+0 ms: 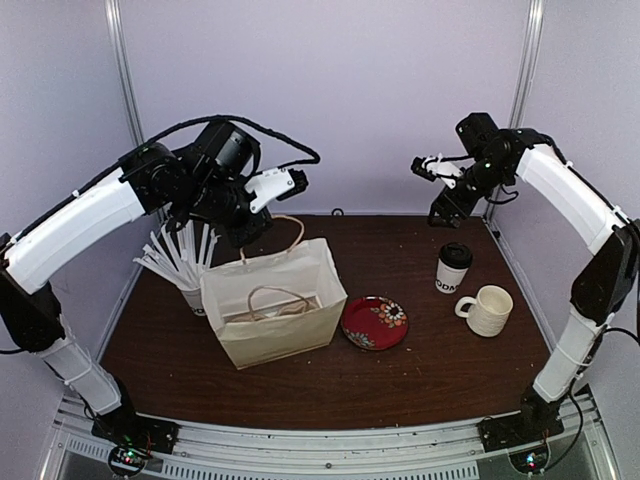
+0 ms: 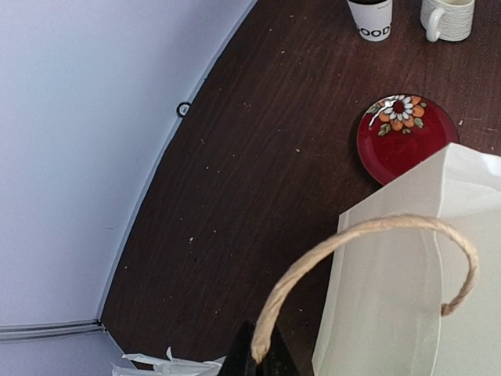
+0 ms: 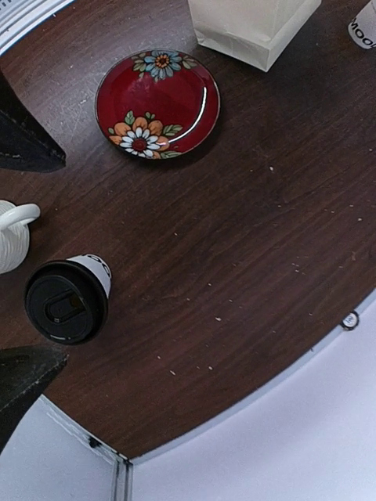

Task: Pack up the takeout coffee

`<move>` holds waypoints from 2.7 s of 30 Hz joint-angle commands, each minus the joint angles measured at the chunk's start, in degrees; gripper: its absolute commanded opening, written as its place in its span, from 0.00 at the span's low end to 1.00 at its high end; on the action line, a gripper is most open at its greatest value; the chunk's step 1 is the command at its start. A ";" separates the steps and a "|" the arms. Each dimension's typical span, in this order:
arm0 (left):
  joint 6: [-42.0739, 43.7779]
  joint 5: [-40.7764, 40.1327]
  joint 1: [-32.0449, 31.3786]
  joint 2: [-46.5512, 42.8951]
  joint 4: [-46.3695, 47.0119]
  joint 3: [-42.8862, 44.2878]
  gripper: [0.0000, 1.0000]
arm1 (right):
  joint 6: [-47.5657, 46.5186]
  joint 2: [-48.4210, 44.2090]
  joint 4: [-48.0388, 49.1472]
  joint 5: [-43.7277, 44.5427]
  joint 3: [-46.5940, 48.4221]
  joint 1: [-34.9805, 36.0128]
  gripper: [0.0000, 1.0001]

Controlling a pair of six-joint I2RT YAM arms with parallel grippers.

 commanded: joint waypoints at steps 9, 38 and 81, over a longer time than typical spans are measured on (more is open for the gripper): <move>-2.47 3.28 5.50 -1.69 1.79 2.60 0.56 | 0.51 0.93 -0.41 -3.74 -4.45 -2.04 0.77; -7.48 29.51 20.61 0.59 -5.94 -1.33 0.22 | 2.74 0.53 2.81 -10.27 -11.10 -2.72 0.72; -8.61 53.08 12.44 4.60 -16.13 1.82 0.00 | -3.08 5.73 -2.43 -0.38 -5.03 -6.48 0.76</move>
